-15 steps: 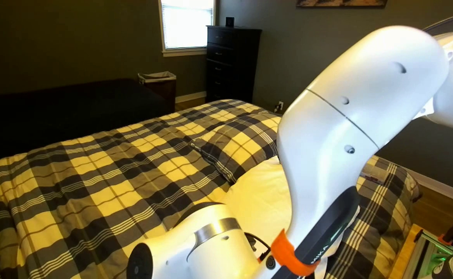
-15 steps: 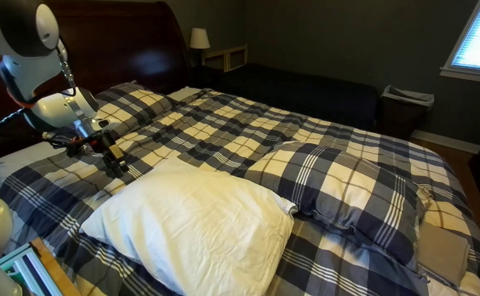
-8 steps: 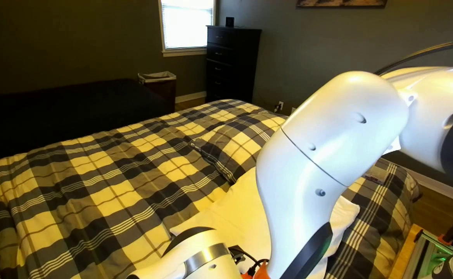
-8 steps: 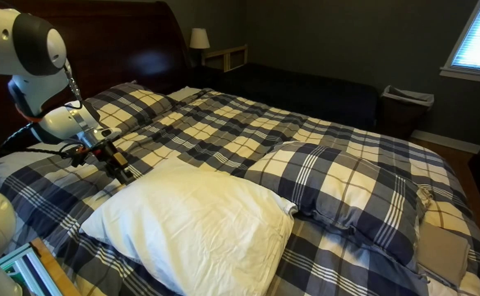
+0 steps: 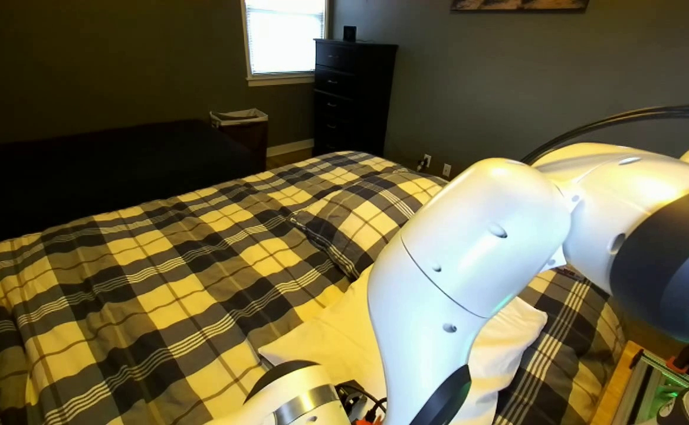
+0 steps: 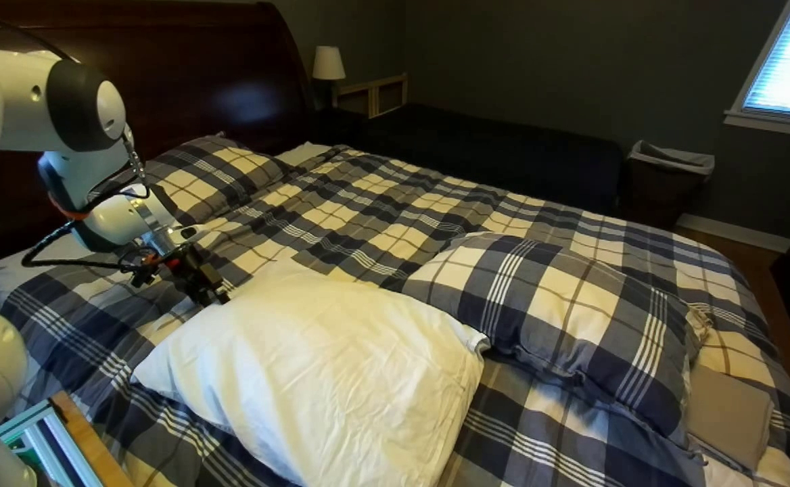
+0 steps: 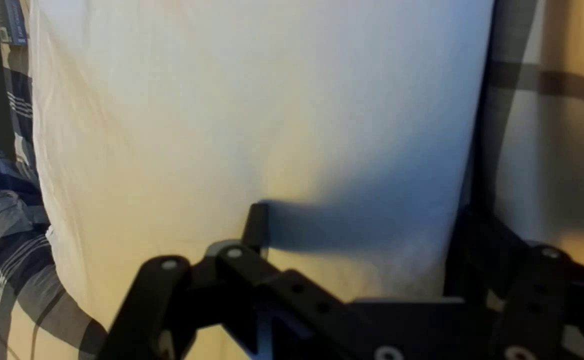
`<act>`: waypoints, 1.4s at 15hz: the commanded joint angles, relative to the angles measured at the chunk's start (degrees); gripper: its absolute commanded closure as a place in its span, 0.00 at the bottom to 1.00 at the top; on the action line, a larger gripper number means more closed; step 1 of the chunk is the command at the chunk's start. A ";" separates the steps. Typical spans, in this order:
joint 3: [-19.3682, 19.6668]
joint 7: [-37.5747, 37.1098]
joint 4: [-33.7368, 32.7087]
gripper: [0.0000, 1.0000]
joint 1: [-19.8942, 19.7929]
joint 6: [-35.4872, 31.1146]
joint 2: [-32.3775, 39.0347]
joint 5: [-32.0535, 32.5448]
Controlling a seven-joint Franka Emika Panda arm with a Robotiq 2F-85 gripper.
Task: Flip the white pillow over.
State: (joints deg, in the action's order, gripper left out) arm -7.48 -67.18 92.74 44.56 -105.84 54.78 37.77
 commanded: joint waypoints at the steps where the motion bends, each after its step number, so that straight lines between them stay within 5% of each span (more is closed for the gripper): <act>1: 0.89 3.49 -2.88 0.30 0.42 -0.21 2.70 -1.08; 2: 0.83 4.56 -2.50 0.31 0.12 -0.14 2.34 -1.48; 11: 1.63 9.77 1.96 0.98 -0.57 2.76 -5.06 -2.73; 21: 2.98 8.66 15.33 0.97 -3.25 11.82 -23.96 -0.19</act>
State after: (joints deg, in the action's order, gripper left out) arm -4.70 -58.58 100.88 42.90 -96.69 38.89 36.09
